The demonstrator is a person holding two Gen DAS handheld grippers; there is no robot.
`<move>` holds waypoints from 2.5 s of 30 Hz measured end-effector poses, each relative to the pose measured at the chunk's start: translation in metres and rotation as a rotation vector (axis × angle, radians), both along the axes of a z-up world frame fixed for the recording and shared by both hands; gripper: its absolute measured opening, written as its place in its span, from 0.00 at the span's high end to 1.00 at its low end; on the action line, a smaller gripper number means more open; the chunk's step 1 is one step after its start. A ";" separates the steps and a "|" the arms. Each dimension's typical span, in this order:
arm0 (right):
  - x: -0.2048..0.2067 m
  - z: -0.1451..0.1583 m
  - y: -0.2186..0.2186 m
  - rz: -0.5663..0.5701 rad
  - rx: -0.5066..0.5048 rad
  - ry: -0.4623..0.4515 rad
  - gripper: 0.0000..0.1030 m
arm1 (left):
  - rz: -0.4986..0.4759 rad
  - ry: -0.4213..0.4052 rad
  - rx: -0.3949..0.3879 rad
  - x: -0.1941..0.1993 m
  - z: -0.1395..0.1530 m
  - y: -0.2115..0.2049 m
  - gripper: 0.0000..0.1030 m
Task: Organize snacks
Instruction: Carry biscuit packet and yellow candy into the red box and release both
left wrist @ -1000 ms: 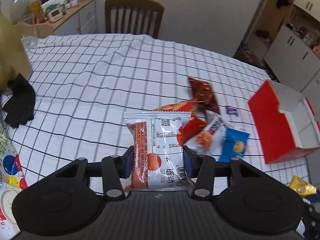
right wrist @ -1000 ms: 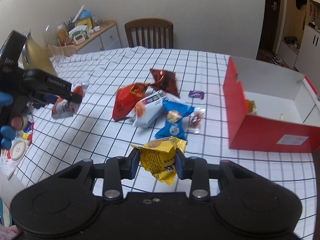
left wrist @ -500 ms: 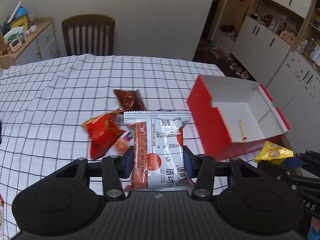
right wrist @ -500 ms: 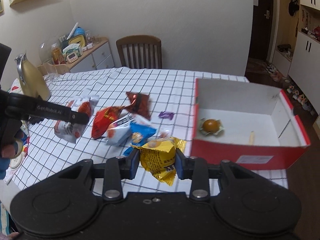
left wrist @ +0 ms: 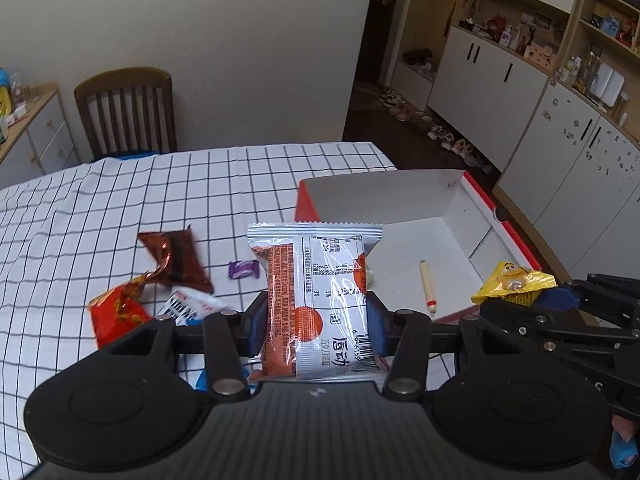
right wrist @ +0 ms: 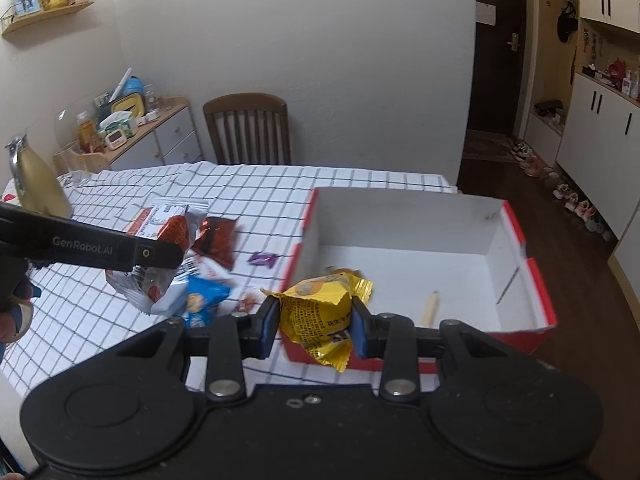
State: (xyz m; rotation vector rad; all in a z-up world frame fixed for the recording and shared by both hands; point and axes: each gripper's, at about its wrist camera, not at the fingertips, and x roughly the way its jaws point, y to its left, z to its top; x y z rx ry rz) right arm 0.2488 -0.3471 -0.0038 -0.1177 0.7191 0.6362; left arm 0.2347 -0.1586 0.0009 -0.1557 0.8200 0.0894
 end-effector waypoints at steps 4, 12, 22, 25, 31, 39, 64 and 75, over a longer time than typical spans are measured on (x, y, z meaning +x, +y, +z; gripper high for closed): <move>0.018 0.000 -0.012 -0.017 0.003 0.000 0.67 | -0.020 0.003 0.005 0.020 -0.003 -0.019 0.54; 0.051 -0.005 -0.034 -0.055 -0.011 -0.016 0.67 | -0.078 -0.009 0.079 0.061 -0.010 -0.058 0.54; 0.092 -0.031 -0.052 -0.106 -0.056 0.029 0.67 | -0.083 0.054 0.077 0.112 -0.039 -0.080 0.53; 0.105 -0.040 -0.055 -0.119 -0.067 0.056 0.67 | -0.083 0.087 0.080 0.126 -0.050 -0.085 0.53; 0.124 -0.057 -0.054 -0.108 -0.106 0.102 0.67 | -0.072 0.153 0.064 0.150 -0.073 -0.086 0.53; 0.128 -0.066 -0.047 -0.078 -0.145 0.126 0.66 | -0.078 0.224 0.052 0.158 -0.093 -0.087 0.53; 0.116 -0.059 -0.058 -0.079 -0.136 0.120 0.49 | -0.115 0.187 0.119 0.131 -0.081 -0.098 0.39; 0.093 -0.032 -0.066 -0.058 -0.090 0.072 0.39 | -0.119 0.089 0.128 0.094 -0.043 -0.095 0.38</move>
